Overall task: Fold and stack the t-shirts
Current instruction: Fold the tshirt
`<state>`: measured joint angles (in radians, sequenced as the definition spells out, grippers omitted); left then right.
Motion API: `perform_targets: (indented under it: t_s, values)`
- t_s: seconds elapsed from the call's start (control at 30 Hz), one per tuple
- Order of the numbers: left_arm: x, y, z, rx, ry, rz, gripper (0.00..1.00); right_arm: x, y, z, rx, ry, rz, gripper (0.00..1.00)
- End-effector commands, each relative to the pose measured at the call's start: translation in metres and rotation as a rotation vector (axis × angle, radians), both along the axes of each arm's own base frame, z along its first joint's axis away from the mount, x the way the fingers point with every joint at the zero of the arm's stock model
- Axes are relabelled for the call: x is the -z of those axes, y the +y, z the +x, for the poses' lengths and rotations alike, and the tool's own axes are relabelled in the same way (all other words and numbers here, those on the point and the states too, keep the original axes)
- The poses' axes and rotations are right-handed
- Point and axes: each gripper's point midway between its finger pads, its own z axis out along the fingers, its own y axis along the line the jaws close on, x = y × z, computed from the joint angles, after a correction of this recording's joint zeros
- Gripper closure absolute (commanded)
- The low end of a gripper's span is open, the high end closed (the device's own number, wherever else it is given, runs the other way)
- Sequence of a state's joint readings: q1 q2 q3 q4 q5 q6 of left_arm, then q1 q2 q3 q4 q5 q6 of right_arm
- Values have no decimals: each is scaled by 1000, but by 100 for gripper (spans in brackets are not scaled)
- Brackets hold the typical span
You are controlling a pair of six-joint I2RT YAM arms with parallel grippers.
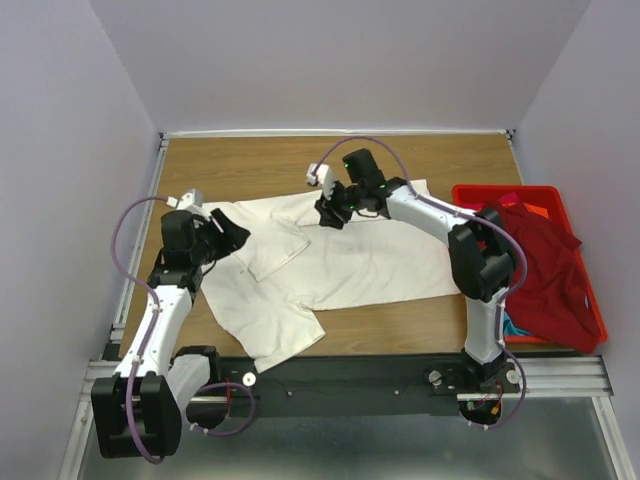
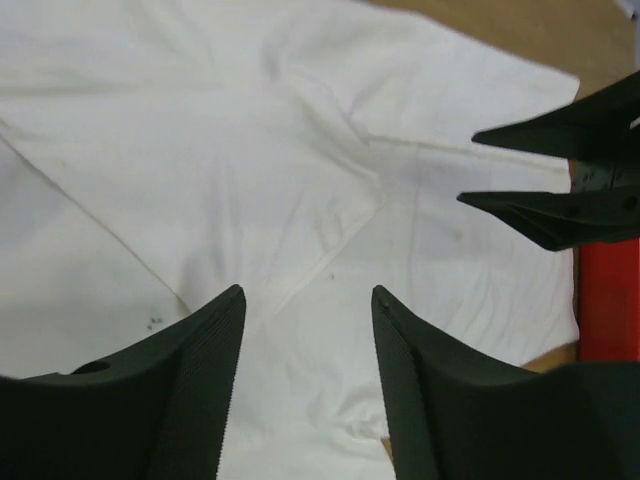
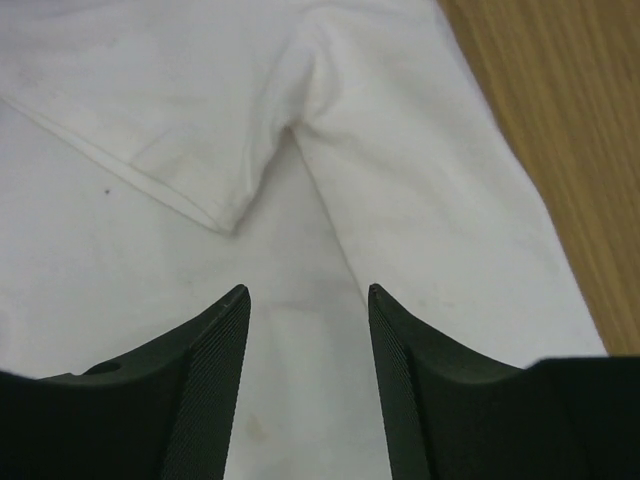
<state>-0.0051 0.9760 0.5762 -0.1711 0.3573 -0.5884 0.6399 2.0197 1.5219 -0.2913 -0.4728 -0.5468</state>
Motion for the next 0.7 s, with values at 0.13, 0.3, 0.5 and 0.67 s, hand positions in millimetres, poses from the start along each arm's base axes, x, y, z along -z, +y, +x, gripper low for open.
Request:
perform_targets:
  t_s: [0.13, 0.3, 0.5, 0.67]
  values:
    - [-36, 66, 76, -188, -226, 34, 38, -44, -84, 39, 212, 166, 191, 34]
    - [-14, 100, 122, -225, -152, 94, 46, -45, -131, 63, 355, 225, 234, 34]
    - [32, 127, 153, -238, -35, 107, 57, -22, -198, 107, 667, 316, 246, 37]
    - [56, 131, 165, -226, 33, 109, 61, -4, -252, 144, 892, 370, 273, 43]
